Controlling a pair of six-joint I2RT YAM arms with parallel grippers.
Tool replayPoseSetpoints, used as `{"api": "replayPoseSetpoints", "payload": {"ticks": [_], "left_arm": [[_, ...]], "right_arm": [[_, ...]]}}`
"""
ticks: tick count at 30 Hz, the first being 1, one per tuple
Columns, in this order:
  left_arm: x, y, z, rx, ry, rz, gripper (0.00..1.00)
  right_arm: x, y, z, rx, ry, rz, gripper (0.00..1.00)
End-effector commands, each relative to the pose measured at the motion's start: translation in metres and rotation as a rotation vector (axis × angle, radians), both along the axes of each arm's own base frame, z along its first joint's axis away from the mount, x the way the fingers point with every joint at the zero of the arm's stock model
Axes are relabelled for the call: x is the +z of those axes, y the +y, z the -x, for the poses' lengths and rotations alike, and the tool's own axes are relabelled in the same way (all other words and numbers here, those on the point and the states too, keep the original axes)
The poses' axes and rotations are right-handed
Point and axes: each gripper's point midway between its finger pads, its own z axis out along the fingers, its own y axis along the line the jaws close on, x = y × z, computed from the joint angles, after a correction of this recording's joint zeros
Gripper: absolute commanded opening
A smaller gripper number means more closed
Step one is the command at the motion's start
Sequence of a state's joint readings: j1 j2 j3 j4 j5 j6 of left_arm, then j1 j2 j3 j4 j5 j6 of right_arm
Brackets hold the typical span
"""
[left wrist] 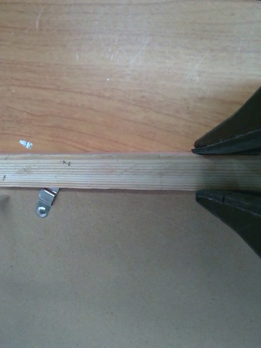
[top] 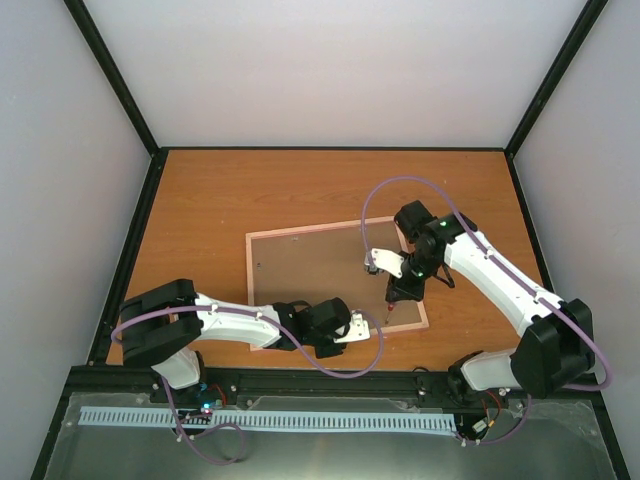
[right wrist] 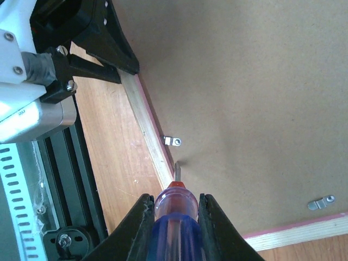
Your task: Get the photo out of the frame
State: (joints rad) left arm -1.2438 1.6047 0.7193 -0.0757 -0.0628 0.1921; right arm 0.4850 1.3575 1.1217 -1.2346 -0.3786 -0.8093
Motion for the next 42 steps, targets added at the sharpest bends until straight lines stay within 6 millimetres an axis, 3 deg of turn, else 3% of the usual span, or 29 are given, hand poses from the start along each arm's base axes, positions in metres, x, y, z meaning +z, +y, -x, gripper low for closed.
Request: {"api": "replayPoseSetpoints", "payload": {"ticks": [1, 7, 20, 30, 42], "left_arm": [[-0.023, 0.022, -0.002, 0.029, -0.007, -0.126, 0.05], [-0.022, 0.023, -0.002, 0.029, -0.008, -0.125, 0.04], [-0.024, 0.021, -0.003, 0.032, -0.006, -0.127, 0.05], [-0.024, 0.021, -0.002, 0.029, -0.003, -0.129, 0.04], [-0.024, 0.021, -0.002, 0.027, -0.003, -0.127, 0.04]], "right_arm": [[-0.002, -0.006, 0.008, 0.005, 0.05, 0.037, 0.03], [-0.002, 0.0, 0.017, 0.007, 0.084, -0.008, 0.03], [-0.005, 0.033, -0.002, -0.006, 0.069, -0.117, 0.03], [0.015, 0.054, -0.004, 0.024, 0.104, -0.218, 0.03], [0.015, 0.057, -0.035, -0.045, -0.013, -0.19, 0.03]]}}
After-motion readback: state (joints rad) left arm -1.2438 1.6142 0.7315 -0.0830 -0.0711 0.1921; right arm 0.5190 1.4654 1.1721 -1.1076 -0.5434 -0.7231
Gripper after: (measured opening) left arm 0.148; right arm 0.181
